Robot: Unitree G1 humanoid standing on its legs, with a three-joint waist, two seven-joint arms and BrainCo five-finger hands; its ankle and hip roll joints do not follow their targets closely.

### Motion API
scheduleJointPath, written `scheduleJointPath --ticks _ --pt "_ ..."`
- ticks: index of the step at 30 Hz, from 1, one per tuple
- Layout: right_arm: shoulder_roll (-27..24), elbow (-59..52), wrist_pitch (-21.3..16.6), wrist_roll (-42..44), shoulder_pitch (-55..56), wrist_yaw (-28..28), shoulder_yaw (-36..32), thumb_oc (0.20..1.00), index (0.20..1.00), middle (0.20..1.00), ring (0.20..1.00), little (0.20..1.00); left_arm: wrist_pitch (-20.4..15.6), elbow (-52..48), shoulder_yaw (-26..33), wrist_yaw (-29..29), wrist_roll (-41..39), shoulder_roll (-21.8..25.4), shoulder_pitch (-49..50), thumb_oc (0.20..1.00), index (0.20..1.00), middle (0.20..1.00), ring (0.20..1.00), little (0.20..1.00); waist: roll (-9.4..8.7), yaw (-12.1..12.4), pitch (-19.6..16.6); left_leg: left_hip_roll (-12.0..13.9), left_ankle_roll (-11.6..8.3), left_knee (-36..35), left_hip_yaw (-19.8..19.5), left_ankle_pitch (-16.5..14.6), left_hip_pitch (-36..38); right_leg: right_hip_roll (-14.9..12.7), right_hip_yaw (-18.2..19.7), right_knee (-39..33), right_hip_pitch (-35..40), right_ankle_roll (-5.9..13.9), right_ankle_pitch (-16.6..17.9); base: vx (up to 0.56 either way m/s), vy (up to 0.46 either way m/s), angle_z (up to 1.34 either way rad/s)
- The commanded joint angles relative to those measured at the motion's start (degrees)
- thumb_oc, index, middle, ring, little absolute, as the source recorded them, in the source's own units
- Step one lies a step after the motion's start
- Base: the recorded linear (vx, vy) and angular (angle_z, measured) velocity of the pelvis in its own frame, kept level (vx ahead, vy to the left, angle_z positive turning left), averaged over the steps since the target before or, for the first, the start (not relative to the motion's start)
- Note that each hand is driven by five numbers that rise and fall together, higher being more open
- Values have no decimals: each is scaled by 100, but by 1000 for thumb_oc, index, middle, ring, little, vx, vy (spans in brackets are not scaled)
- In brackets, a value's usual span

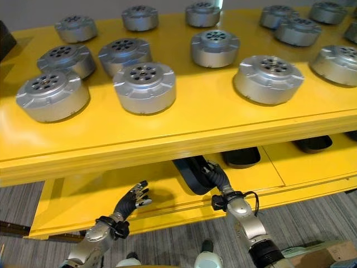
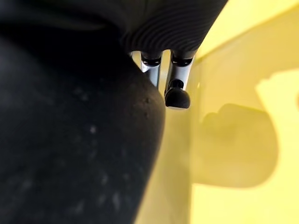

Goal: Move parts from the plastic box to the shelf.

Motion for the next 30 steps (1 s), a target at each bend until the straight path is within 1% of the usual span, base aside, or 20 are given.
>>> scheduleJointPath --ticks 1,6,7,11,13,15,17,20,21,23,24,25,27,28,29,30 --pt "317 -354 -250 60 -486 -108 -30 200 200 200 200 200 -120 -455 -180 86 -154 315 -51 1000 1000 1000 1000 1000 -338 135 30 -487 189 284 -4 -129 -120 -323 9 724 227 59 -497 29 -24 -5" --pt "293 -407 -187 -12 -504 -231 -45 200 200 200 200 200 -76 -552 -209 160 -200 364 -94 1000 1000 1000 1000 1000 -282 108 96 -493 185 363 -36 -137 -228 -301 29 838 136 12 -568 -15 -3 1" --pt "309 -367 -168 -67 -591 -331 -13 200 200 200 200 200 -53 -614 -255 291 -249 398 -168 1000 1000 1000 1000 1000 -252 109 161 -508 194 445 -43 -156 -328 -303 35 911 46 -2 -593 -70 -4 5" --pt "332 -327 -73 -66 -797 -423 12 200 200 200 200 200 -37 -668 -312 435 -329 426 -336 1000 1000 1000 1000 1000 -212 123 294 -524 207 645 -33 -192 -561 -324 16 1085 -151 -28 -648 -114 5 5" --pt "385 -200 -2 44 -1075 -551 54 200 200 200 200 200 -20 -707 -391 576 -373 441 -540 1000 1000 1000 1000 1000 -165 156 469 -545 223 785 -56 -200 -778 -352 4 1264 -338 -50 -701 -197 14 6" --pt "430 -95 -5 59 -1289 -639 86 200 200 200 200 200 -66 -674 -458 664 -417 428 -700 1000 1000 1000 1000 1000 -136 183 591 -547 209 903 -80 -200 -939 -364 1 1336 -424 -73 -737 -186 12 6" --pt "467 53 -1 84 -1695 -798 156 200 200 200 200 200 -160 -658 -562 887 -444 406 -992 1000 1000 1000 1000 1000 -81 231 811 -543 182 1058 -119 -182 -1193 -389 1 1461 -582 -106 -794 -215 22 13" --pt "531 164 60 84 -2024 -988 216 200 200 200 200 200 -190 -668 -615 1135 -480 364 -1200 1000 1000 1000 1000 1000 -45 272 949 -551 174 1144 -135 -175 -1353 -416 -12 1548 -680 -126 -836 -154 28 10" --pt "608 307 138 82 -2397 -1272 288 200 200 200 200 200 -357 -639 -653 1470 -447 309 -1447 1000 1000 1000 1000 1000 -16 315 1116 -556 189 1258 -145 -195 -1524 -455 -25 1703 -827 -146 -887 -198 35 11" --pt "663 427 150 96 -2579 -1430 304 200 200 200 200 200 -452 -641 -660 1662 -454 286 -1564 1000 1000 1000 1000 1000 -5 346 1202 -549 203 1363 -162 -223 -1633 -478 -35 1831 -917 -165 -931 -152 18 10" --pt "702 558 139 100 -2759 -1577 311 200 200 200 200 200 -582 -645 -648 1870 -396 260 -1673 1000 1000 1000 1000 1000 -1 380 1290 -535 216 1494 -187 -253 -1767 -498 -26 1974 -1030 -184 -968 -100 4 12" --pt "741 725 91 98 -2931 -1725 306 200 200 200 200 200 -837 -670 -614 2161 -343 229 -1780 1000 1000 1000 1000 1000 -7 423 1399 -549 188 1681 -255 -395 -1865 -544 4 2205 -1118 -161 -1121 -114 0 12" --pt "766 796 73 89 -3010 -1808 303 200 200 200 200 200 -1010 -694 -572 2377 -277 210 -1829 1000 1000 1000 1000 1000 -4 453 1442 -546 192 1755 -273 -415 -1943 -554 5 2298 -1194 -170 -1147 -83 -8 10" --pt "789 882 75 78 -3137 -1934 260 200 200 200 200 200 -1201 -822 -445 2677 -247 205 -1919 1000 1000 1000 1000 1000 -1 520 1543 -551 213 1890 -305 -463 -2075 -583 -19 2472 -1311 -193 -1203 -113 -33 11" --pt "795 954 57 87 -3194 -2003 232 200 200 200 200 200 -1352 -898 -376 2858 -177 190 -1951 1000 1000 1000 1000 1000 -5 562 1591 -547 212 1975 -338 -483 -2158 -596 -26 2577 -1380 -205 -1232 -126 -49 10" --pt "780 1012 50 108 -3244 -2031 190 200 200 200 200 200 -1434 -1001 -299 2998 -119 192 -1974 1000 1000 1000 1000 1000 -8 591 1628 -541 213 2041 -353 -504 -2212 -610 -42 2659 -1420 -219 -1268 -93 -57 7"
